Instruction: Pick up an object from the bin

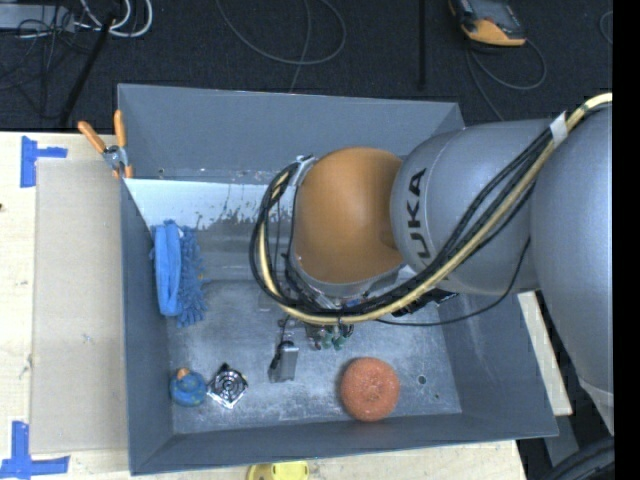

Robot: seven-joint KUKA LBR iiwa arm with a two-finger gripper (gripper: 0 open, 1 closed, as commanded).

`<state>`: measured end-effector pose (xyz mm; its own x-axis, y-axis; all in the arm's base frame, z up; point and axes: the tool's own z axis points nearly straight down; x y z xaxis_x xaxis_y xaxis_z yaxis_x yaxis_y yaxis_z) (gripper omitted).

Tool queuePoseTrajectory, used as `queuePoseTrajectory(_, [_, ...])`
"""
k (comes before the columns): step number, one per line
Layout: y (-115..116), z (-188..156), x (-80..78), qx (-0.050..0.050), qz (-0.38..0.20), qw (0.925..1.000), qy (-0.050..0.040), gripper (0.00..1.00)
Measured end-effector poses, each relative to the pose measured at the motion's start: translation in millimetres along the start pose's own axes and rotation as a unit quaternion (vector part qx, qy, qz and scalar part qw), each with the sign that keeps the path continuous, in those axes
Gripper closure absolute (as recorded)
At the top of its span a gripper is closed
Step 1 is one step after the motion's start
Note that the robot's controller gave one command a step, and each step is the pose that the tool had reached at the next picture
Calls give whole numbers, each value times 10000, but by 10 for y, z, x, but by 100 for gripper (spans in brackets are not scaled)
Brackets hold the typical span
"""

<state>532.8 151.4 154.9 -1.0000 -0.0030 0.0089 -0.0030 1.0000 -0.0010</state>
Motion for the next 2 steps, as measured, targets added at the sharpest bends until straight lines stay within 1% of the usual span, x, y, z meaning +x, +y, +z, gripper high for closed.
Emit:
queuePoseTrajectory(1, [-7, -46, -17, -6, 19, 10000, -38, 0])
queuePoseTrajectory(2, [-423, -186, -61, -7, -480, 9988, -43, 0])
